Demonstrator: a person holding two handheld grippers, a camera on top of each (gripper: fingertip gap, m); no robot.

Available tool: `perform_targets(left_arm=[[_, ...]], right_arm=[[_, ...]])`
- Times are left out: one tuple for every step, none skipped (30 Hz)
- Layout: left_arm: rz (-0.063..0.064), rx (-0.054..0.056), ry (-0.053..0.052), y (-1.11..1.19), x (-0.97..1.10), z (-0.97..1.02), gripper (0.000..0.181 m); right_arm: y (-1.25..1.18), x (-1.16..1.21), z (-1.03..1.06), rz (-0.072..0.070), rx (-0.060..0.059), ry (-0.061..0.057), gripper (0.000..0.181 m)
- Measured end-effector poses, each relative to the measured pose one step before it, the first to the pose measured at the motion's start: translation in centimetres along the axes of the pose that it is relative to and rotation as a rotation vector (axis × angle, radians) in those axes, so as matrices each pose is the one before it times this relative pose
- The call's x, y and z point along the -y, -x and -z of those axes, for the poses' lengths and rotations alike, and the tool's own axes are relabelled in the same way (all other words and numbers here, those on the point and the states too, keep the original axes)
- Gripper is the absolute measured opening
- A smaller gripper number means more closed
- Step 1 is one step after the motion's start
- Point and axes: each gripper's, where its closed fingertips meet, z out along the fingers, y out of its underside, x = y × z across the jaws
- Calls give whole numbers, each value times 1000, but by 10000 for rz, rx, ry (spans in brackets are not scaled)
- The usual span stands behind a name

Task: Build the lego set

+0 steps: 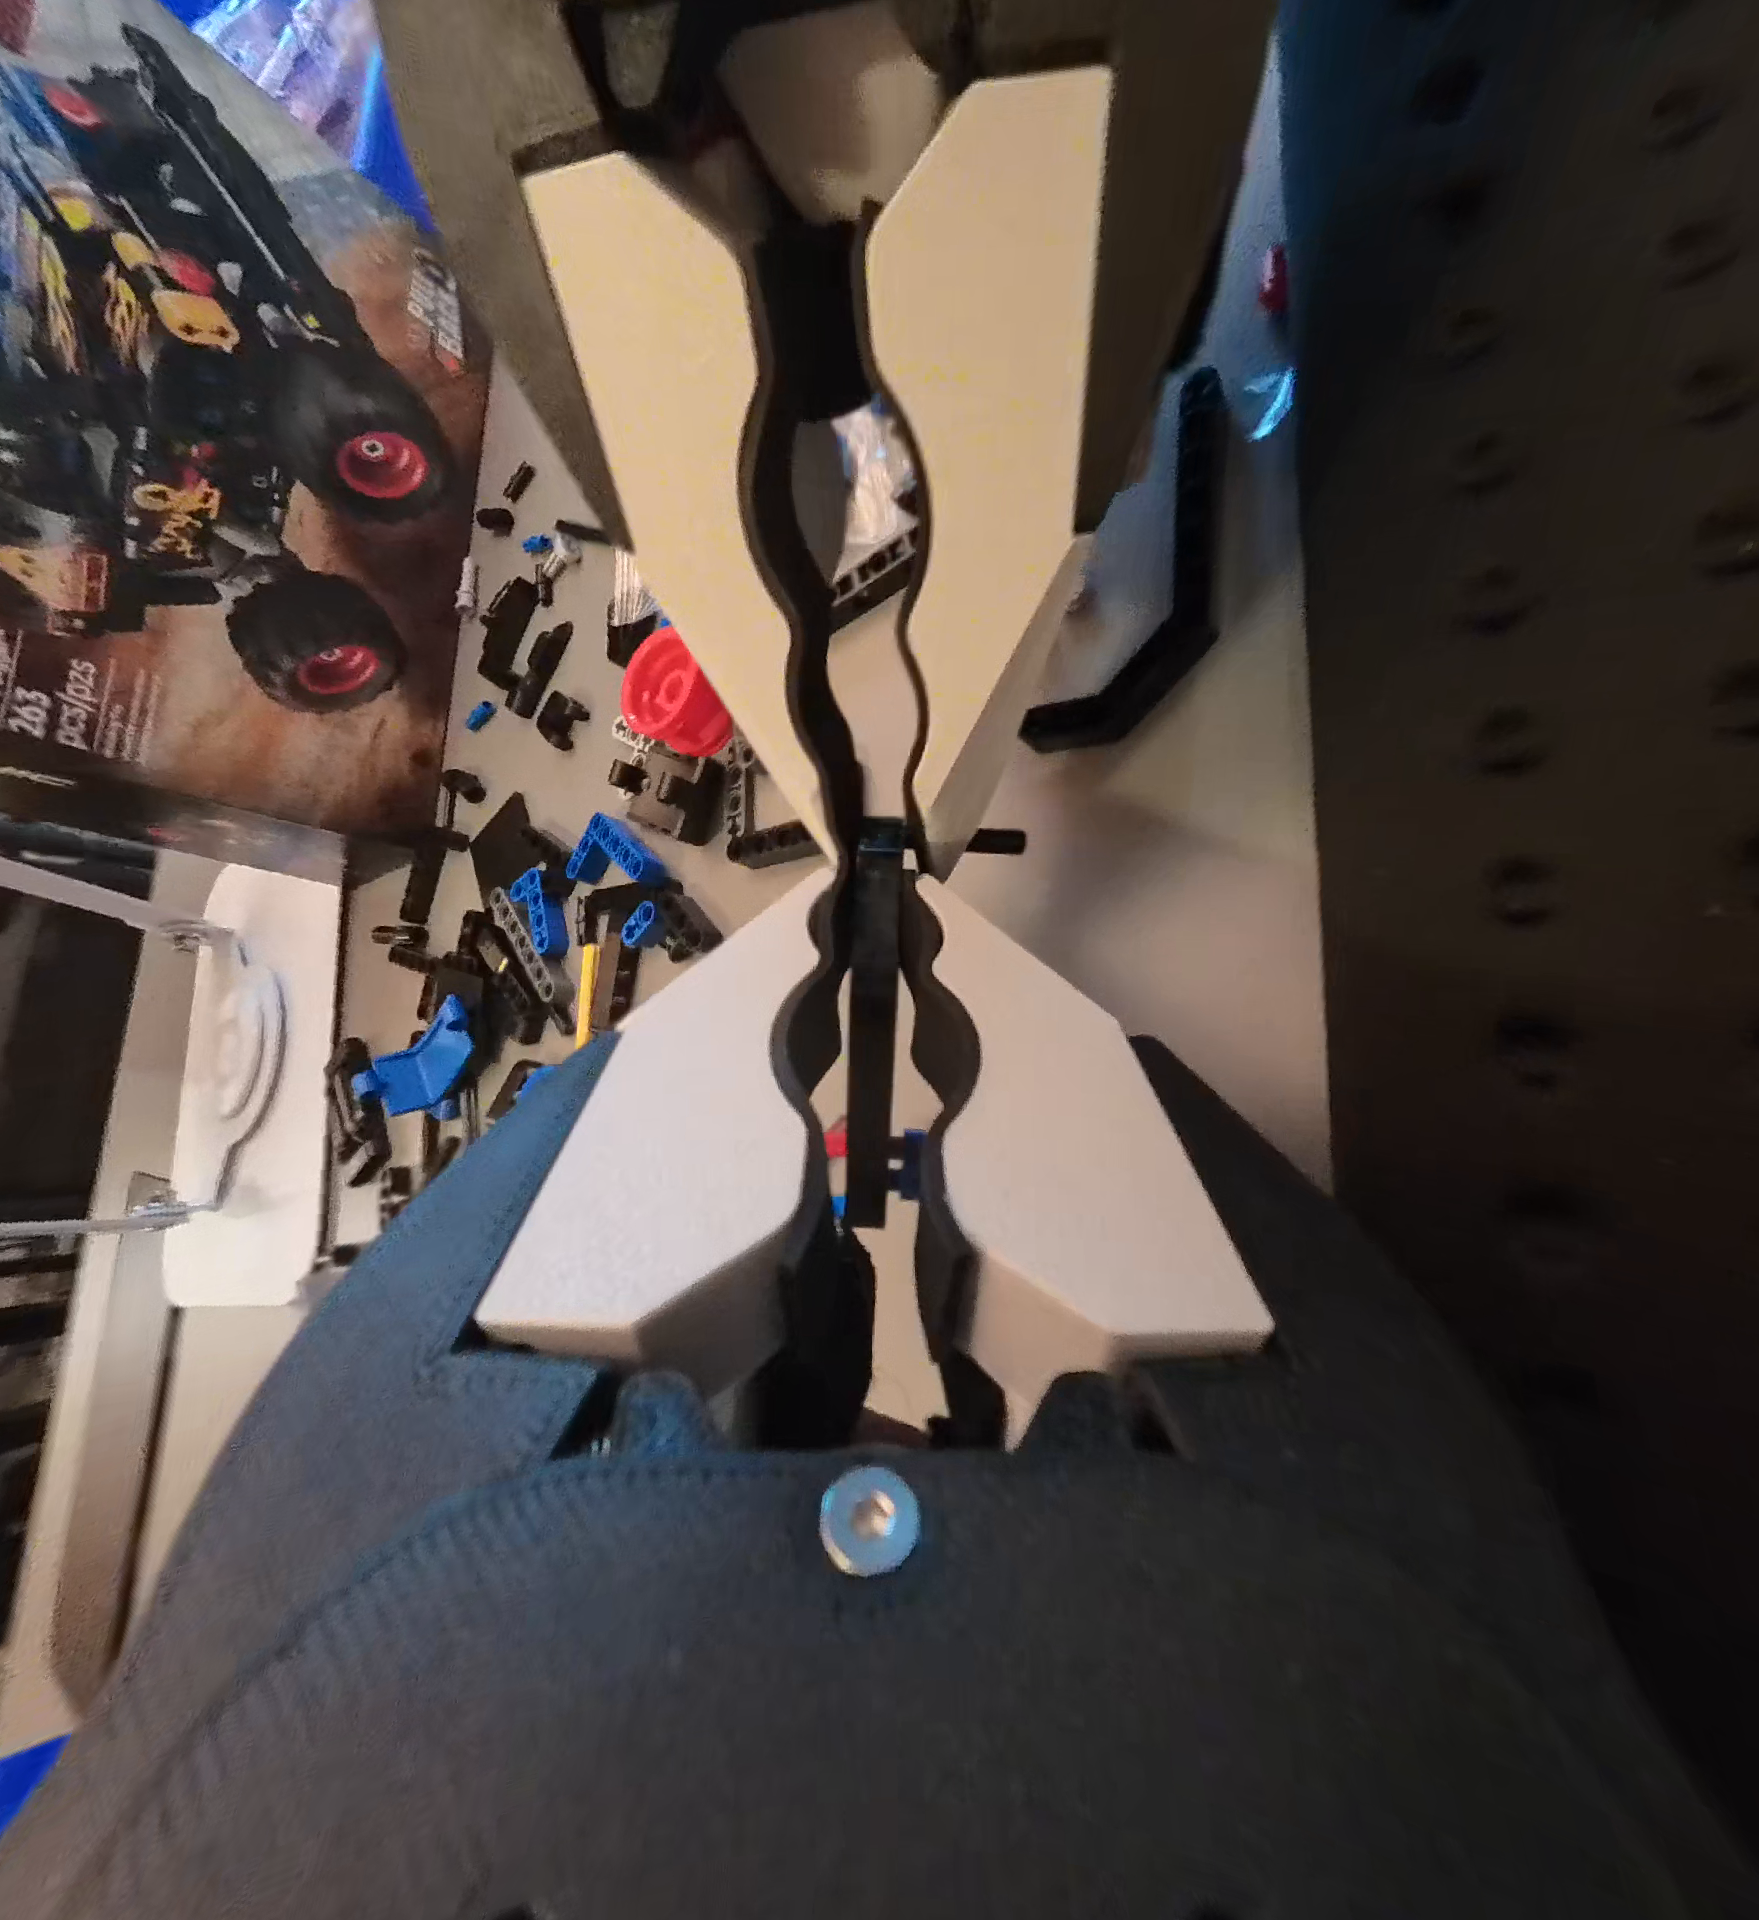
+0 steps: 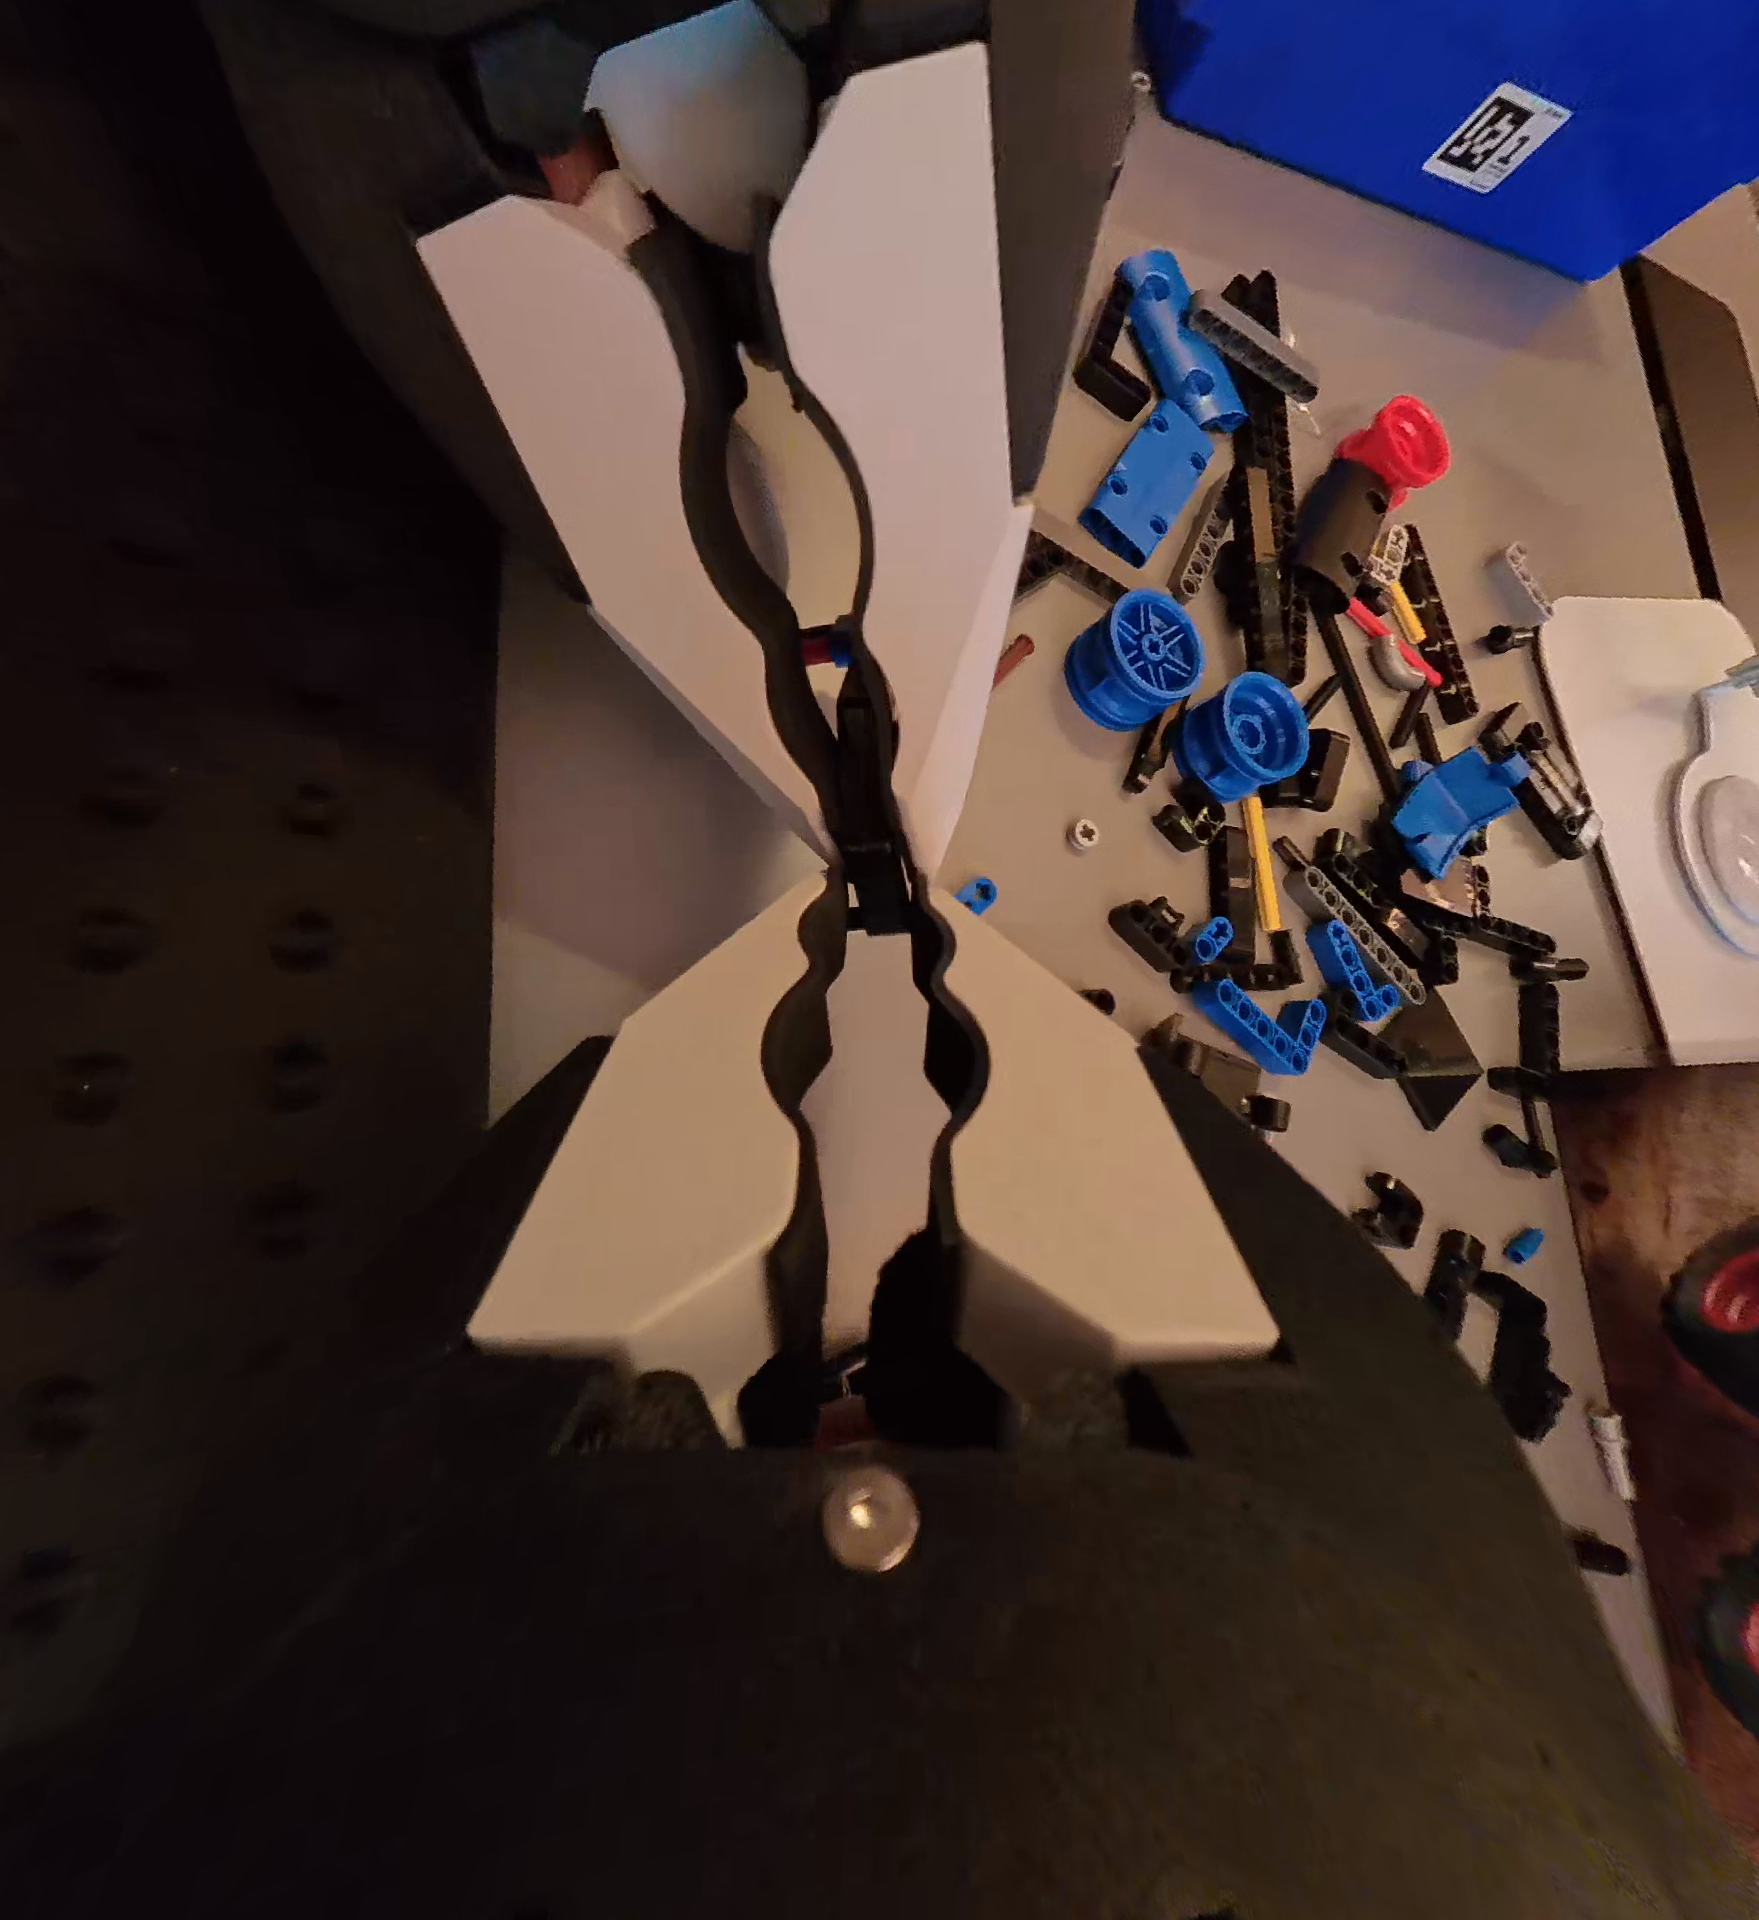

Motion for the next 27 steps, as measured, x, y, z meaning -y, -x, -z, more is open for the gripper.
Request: perform_targets(left_arm=[[401,-111,-180,201,14,19,5],[302,-99,-135,128,86,45,6],[197,-134,-53,-20,163,52,6],[222,-230,-6,-180,137,-20,6],[244,-185,-32,-110,124,-92,6],[161,-173,135,-113,-169,-139,6],[-21,-39,407,11,-686,-210,6],[-53,12,287,21,-566,-172,6],[128,-44,56,-32,-199,-57,6],[271,-231,113,-215,-153,-16,6],[200,-184,250,-128,-302,-41,6],[71,52,250,214,-288,-32,6],[167,13,249,221,-276,-84,6],[301,-235,301,-83,-348,-179,6],[210,-144,115,-6,-112,-161,6],[205,-38,71,149,-86,-183,6],[254,-246,181,-138,-262,-236,6],[209,-222,70,-145,-74,-160,6],[134,43,-70,188,153,8,6],[31,28,30,99,28,27,6],[41,-68,68,-53,-31,12,6],[95,-59,12,-14,46,22,6],[39,-38,-9,9,56,31,6],[-15,-133,51,-157,-33,-5,6],[-12,-12,1,14,34,-27,6],[5,69,1,150,11,-56,6],[-11,12,10,41,-10,-48,6]], right_arm=[[-165,95,37,-184,23,-114,10],[-189,77,132,-72,-26,-79,11],[-55,84,195,-69,50,-46,11],[94,-10,197,-77,139,-21,12],[66,-57,228,-95,94,-19,12],[-128,-27,304,-122,-64,-51,14],[-229,-78,405,-102,-132,-39,33],[-53,-134,472,-149,52,-64,35],[-116,-64,545,-339,94,-167,37],[-470,-319,637,-276,-114,-9,36],[-683,-638,757,-37,-287,188,32],[-468,-761,780,-53,-153,250,30],[-82,-856,703,-192,76,278,29],[219,-1141,519,-145,183,405,28],[339,-1274,299,-7,160,459,25],[409,-977,76,-4,142,312,21],[647,-463,-140,-17,208,87,21],[804,-202,-310,35,235,28,20],[495,-287,-451,45,59,161,19],[259,-259,-458,-9,-13,175,18],[295,57,-440,-138,106,-22,17],[238,322,-421,-228,132,-179,14],[108,271,-387,-159,37,-127,12],[26,138,-340,-76,-27,-36,12],[5,140,-240,-74,-24,-14,9],[-8,94,-132,-78,-8,18,8],[7,45,-52,-44,5,53,5]])
